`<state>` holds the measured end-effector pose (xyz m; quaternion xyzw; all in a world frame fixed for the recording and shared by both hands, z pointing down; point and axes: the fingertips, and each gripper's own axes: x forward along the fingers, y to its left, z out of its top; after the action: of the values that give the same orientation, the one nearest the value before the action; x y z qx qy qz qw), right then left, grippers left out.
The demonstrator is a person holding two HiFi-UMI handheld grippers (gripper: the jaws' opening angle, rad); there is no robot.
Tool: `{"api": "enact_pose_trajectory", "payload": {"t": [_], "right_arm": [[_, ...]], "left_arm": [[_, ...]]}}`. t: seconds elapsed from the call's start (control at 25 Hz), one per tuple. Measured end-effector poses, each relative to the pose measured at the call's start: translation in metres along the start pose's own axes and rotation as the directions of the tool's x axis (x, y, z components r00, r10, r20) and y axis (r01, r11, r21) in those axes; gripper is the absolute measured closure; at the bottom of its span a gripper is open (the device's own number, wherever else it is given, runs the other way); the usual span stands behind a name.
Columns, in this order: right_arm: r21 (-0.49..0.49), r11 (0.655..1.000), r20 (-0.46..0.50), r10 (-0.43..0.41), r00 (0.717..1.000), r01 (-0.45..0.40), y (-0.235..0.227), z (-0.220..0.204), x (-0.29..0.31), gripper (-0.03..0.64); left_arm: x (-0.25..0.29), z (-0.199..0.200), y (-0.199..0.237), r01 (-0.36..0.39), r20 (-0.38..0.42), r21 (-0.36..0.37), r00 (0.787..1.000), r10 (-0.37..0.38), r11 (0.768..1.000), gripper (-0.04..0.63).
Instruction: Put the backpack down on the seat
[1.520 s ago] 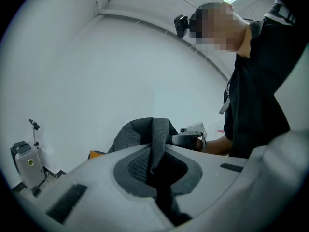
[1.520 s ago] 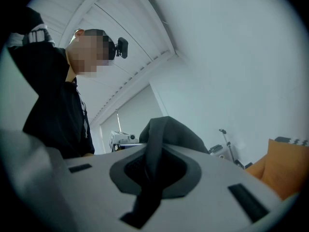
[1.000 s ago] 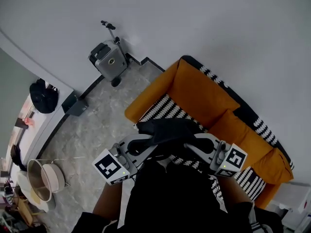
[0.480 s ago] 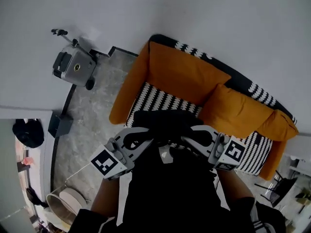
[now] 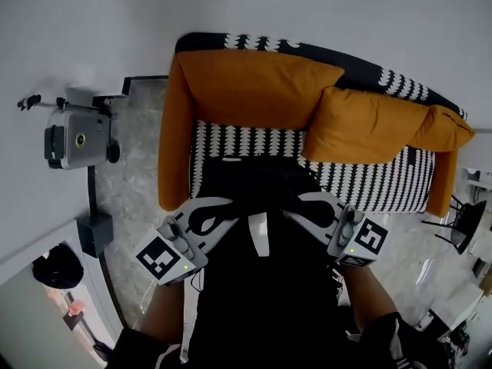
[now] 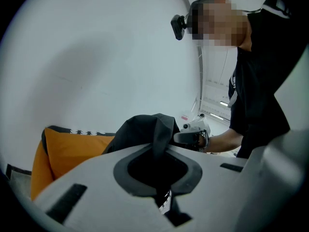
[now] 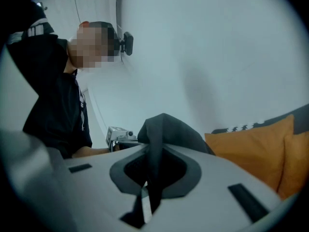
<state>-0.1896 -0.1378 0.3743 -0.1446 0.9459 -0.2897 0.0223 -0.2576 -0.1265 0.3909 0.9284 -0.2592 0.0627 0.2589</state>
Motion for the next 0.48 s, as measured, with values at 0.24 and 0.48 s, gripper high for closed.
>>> {"api": "enact_pose_trajectory", "payload": {"t": [0.24, 0.48], "right_arm": [[0.043, 0.998, -0.012, -0.039, 0.999, 0.04, -0.023, -0.036, -0.009, 0.577], [0.062, 0.998, -0.068, -0.023, 0.997, 0.027, -0.05, -0.074, -0.01, 0.577]], "left_arm": [[0.019, -0.036, 0.013, 0.031, -0.057, -0.015, 0.998, -0.031, 0.999, 0.572], [0.033, -0.073, 0.031, 0.011, -0.102, -0.04, 0.995, -0.015, 0.999, 0.572]]}}
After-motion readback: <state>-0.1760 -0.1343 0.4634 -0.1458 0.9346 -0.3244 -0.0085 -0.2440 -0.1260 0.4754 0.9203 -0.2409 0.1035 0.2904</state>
